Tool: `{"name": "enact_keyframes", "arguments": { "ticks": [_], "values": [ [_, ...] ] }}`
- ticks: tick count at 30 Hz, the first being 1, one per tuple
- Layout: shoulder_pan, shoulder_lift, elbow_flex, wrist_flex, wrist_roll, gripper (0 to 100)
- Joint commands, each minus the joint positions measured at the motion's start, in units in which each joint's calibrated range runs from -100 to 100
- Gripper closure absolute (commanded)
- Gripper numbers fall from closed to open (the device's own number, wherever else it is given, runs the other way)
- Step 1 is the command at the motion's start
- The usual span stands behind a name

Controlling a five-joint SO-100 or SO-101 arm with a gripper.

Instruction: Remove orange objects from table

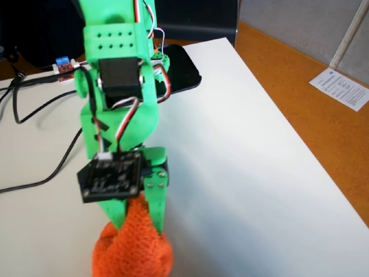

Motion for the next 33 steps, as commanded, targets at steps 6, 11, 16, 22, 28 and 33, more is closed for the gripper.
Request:
{"name": "enact_keyframes", "arguments": {
  "ticks": [6, 11, 16, 22, 28, 33],
  "values": [
    [-34.3, -20.1, -27.5, -1.6, -0.8, 100],
    [-57.3, -20.4, -33.1, -5.3, 5.3, 100],
    [-72.1, -19.4, -25.0, 0.4, 10.8, 98],
    [-76.3, -27.4, -5.5, 4.2, 10.0, 54],
    [-73.4, -29.3, -0.4, 4.7, 12.8, 54],
    [-70.7, -29.3, -0.5, 4.6, 12.5, 54]
  ]
}}
